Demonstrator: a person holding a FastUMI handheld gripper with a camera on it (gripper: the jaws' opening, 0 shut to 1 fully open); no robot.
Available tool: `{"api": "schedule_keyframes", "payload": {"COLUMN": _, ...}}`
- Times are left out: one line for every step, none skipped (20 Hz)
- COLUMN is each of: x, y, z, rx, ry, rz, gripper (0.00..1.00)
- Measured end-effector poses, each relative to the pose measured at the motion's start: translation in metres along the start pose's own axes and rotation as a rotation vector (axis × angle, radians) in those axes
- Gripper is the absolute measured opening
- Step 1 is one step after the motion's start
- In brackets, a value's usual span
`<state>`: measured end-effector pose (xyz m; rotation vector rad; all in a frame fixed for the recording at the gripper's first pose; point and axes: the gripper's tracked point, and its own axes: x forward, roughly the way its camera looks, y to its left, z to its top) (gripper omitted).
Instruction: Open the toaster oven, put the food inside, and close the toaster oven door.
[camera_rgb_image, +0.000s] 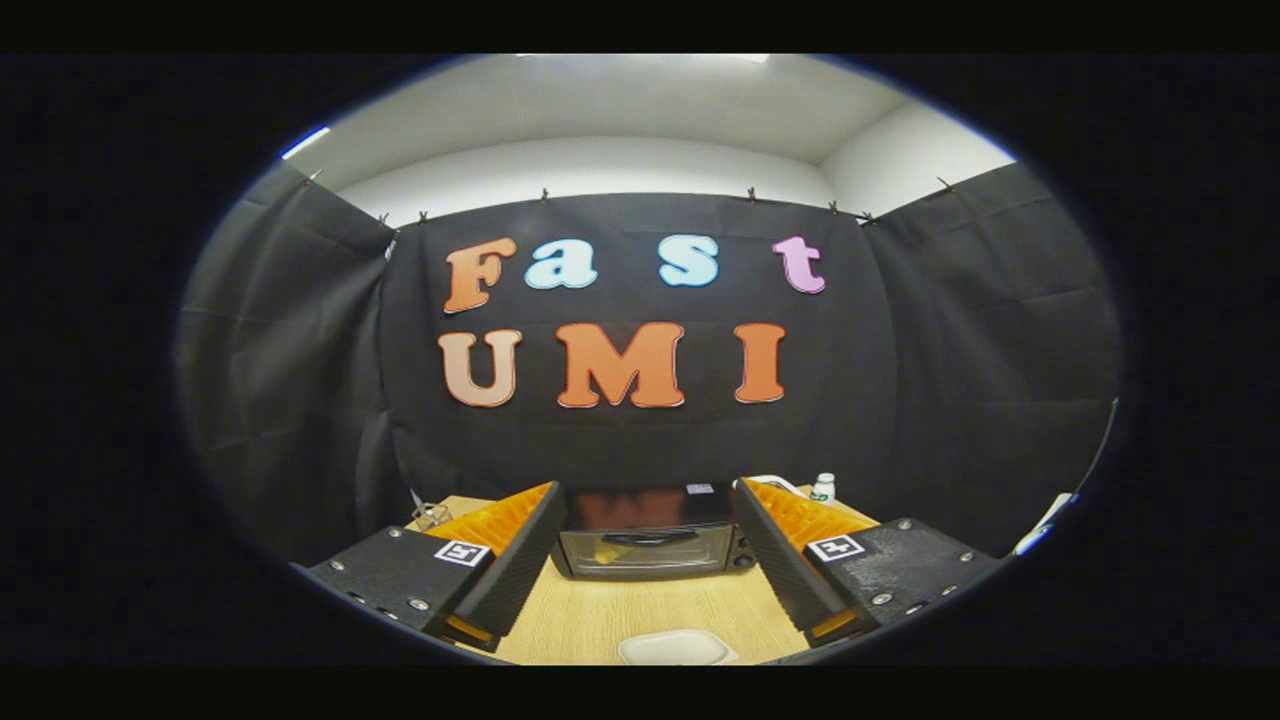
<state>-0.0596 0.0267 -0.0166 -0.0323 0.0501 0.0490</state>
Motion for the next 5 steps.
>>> {"api": "schedule_keyframes", "payload": {"x": -0.003, "y": 0.0, "z": -0.001, "rx": 0.001, "ry": 0.001, "rz": 0.005, "gripper": 1.0}}
{"api": "schedule_keyframes", "payload": {"x": -0.009, "y": 0.0, "z": 0.001, "rx": 0.008, "ry": 0.0, "rz": 0.011, "gripper": 1.0}}
{"api": "schedule_keyframes", "payload": {"x": -0.011, "y": -0.001, "z": 0.003, "rx": 0.014, "ry": -0.001, "rz": 0.015, "gripper": 0.99}}
{"api": "schedule_keyframes", "payload": {"x": -0.013, "y": -0.003, "z": 0.003, "rx": 0.02, "ry": -0.002, "rz": 0.014, "gripper": 0.99}}
{"api": "schedule_keyframes", "payload": {"x": -0.014, "y": -0.007, "z": 0.004, "rx": 0.022, "ry": -0.007, "rz": 0.007, "gripper": 0.99}}
